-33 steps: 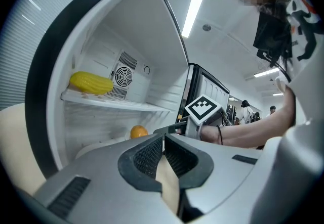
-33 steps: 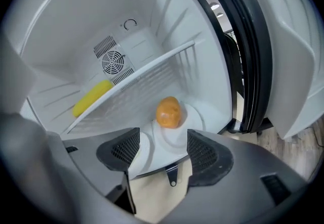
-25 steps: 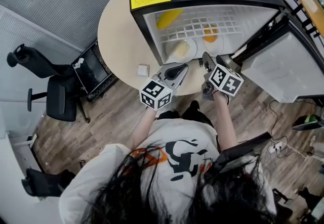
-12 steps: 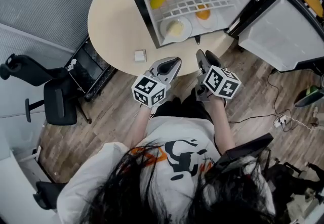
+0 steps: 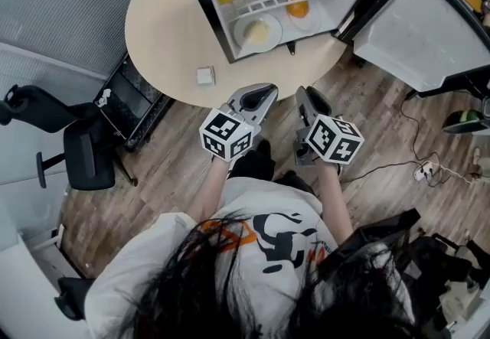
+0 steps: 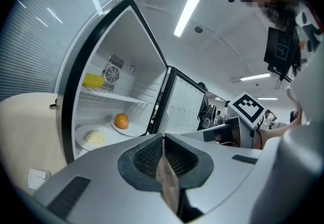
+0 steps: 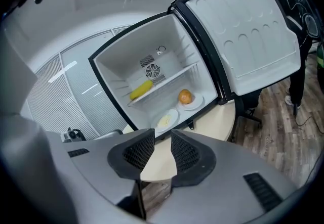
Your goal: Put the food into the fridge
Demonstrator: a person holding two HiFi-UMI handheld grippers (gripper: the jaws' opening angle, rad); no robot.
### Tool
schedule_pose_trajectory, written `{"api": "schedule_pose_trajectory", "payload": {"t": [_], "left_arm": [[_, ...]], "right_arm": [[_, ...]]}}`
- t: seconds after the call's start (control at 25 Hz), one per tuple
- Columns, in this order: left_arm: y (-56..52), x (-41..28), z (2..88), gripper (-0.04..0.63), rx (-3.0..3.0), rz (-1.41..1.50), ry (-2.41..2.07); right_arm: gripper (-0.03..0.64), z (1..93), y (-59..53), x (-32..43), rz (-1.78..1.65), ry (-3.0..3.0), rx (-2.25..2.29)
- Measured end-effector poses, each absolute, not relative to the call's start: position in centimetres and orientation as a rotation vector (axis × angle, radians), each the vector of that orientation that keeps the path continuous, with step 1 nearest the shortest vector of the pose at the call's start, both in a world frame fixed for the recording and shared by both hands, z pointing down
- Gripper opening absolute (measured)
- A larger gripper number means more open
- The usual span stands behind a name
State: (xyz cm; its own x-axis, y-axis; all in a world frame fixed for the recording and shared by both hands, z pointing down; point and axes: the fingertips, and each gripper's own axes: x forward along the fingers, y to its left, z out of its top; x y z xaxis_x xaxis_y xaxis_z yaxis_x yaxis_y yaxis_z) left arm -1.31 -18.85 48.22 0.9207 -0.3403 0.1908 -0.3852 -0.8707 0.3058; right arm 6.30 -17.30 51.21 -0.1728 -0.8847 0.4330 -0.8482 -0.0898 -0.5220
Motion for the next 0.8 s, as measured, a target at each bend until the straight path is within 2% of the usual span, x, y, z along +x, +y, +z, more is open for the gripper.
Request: {"api": "schedule_pose_trajectory", "payload": {"t": [0.8], "left_arm": [[-2.2,2.0,45.4,0.012,2.793,0.179,-0.574]], "right_arm": [[0.078,48.5,-2.3,8.4,-1.044,2.194,-1.897]]}}
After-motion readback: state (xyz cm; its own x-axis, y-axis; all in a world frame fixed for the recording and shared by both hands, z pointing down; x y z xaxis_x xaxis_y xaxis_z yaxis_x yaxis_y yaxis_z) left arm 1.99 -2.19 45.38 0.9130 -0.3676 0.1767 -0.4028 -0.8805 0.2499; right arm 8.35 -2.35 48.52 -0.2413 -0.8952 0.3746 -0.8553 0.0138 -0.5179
